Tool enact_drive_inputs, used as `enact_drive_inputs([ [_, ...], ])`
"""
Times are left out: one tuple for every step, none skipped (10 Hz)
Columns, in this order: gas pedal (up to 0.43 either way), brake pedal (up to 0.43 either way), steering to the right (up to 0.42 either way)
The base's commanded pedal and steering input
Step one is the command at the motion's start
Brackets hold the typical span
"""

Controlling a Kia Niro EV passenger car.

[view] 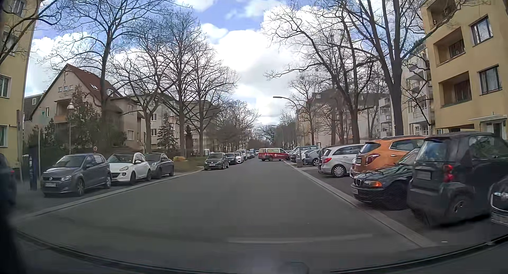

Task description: Follow the waypoints while adhering to traffic rules and regulations

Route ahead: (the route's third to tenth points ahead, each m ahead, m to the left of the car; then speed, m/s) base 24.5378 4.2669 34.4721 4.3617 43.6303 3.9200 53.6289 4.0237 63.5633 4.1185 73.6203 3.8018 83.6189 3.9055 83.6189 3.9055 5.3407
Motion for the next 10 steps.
enact_drive_inputs([
  [0.039, 0.037, -0.018],
  [0.039, 0.037, -0.017],
  [0.039, 0.03, -0.017],
  [0.039, 0.037, -0.018],
  [0.039, 0.03, -0.017],
  [0.039, 0.037, -0.016],
  [0.039, 0.03, -0.014],
  [0.039, 0.03, -0.014],
  [0.039, 0.03, -0.013],
  [0.039, 0.037, -0.009],
])
